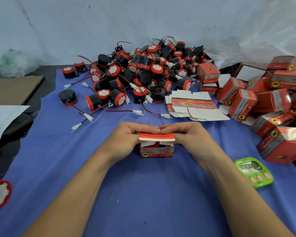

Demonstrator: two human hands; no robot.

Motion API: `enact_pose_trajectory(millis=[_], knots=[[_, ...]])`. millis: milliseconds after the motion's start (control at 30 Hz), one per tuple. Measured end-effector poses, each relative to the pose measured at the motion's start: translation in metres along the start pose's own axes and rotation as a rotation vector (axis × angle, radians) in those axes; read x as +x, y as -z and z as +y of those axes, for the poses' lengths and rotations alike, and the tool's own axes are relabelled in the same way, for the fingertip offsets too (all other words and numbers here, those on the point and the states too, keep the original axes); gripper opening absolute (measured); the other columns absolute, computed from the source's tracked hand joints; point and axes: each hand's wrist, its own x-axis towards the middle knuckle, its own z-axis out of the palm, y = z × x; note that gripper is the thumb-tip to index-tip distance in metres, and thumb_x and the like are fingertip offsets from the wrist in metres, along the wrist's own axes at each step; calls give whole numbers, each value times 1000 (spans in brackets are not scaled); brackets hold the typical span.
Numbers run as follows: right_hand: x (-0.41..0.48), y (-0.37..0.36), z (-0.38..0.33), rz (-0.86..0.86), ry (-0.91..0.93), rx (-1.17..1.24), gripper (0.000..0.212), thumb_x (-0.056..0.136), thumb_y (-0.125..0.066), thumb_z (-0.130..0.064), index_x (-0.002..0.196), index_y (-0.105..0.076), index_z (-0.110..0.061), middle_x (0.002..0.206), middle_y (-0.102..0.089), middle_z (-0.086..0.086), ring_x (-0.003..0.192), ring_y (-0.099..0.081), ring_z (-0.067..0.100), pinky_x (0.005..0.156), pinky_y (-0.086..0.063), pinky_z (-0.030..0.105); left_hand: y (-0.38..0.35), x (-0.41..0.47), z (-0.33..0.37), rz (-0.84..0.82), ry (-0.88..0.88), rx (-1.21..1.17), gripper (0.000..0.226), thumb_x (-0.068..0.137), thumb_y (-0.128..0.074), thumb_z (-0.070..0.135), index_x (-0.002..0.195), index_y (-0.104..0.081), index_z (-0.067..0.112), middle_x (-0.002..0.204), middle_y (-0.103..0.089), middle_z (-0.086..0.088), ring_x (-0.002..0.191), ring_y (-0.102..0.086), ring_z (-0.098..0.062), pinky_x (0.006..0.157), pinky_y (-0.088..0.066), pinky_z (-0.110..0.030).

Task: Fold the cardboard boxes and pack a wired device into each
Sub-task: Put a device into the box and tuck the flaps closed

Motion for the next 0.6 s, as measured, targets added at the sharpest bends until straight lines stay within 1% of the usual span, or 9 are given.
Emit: enact_pose_trajectory(millis=[67, 133, 200, 267, 300, 367, 433, 500, 600], knots=[[1, 5, -1, -78, -53, -32, 18, 88, -76, -4, 91, -85, -20, 111, -79, -6, 115, -70, 8, 107, -51, 34, 9, -3, 6, -104, 7, 42, 36, 95, -63, -3, 109, -82, 23, 116, -75, 23, 115, -63, 10, 88, -48, -6], [1, 7, -3, -104, -78, -55, 22, 89, -72, -2, 93, -85, -20, 116, -78, -7, 119, -68, 7, 112, -47, 38, 16, -5, 9, -172, 26, 103, 49, 78, -59, 2, 111, -82, 30, 123, -69, 31, 119, -56, 18, 89, -43, -2], [-1, 11, -5, -128, -97, -81, 34, 88, -63, 2, 95, -85, -22, 121, -76, -10, 122, -65, 2, 114, -46, 37, 18, -6, 8, -193, 63, 137, 63, 64, -49, 9, 110, -82, 37, 130, -64, 33, 124, -53, 17, 91, -45, -5], [-5, 15, -6, -154, -88, -92, 41, 88, -55, -1, 100, -85, -25, 121, -75, -12, 123, -63, 1, 113, -46, 34, 18, -7, 6, -199, 50, 150, 51, 75, -57, 14, 112, -80, 41, 134, -62, 33, 127, -52, 15, 97, -47, -12], [-7, 17, -7, -172, -67, -108, 36, 89, -57, -7, 102, -84, -27, 120, -76, -11, 121, -65, 3, 110, -47, 33, 17, -8, 5, -197, 31, 168, 42, 85, -67, 15, 114, -79, 43, 135, -62, 33, 129, -51, 14, 101, -46, -16], [-11, 17, -8, -235, -39, -133, 27, 83, -71, -18, 106, -81, -26, 115, -77, -5, 112, -70, 9, 96, -53, 27, 19, -9, 2, -213, -27, 254, 45, 89, -80, 14, 115, -75, 50, 136, -59, 35, 132, -48, 14, 107, -44, -17], [-14, 17, -8, -271, -43, -136, 36, 72, -82, -15, 107, -79, -23, 113, -77, 0, 105, -72, 13, 83, -56, 22, 19, -10, -1, -221, -42, 315, 51, 87, -84, 15, 117, -72, 56, 137, -57, 37, 133, -46, 15, 106, -43, -15], [-14, 16, -8, -232, -25, -178, 43, 66, -89, -5, 104, -80, -23, 120, -74, -2, 105, -73, 10, 80, -57, 21, 19, -11, -2, -187, -48, 360, 51, 85, -86, 20, 120, -72, 54, 138, -56, 38, 132, -48, 15, 104, -44, -15], [-13, 15, -8, -129, 15, -224, 45, 67, -89, 4, 100, -83, -25, 129, -69, -7, 114, -67, -1, 87, -59, 25, 14, -12, -5, -102, -97, 436, 49, 84, -87, 28, 123, -71, 54, 135, -57, 40, 126, -51, 17, 95, -44, -6]])
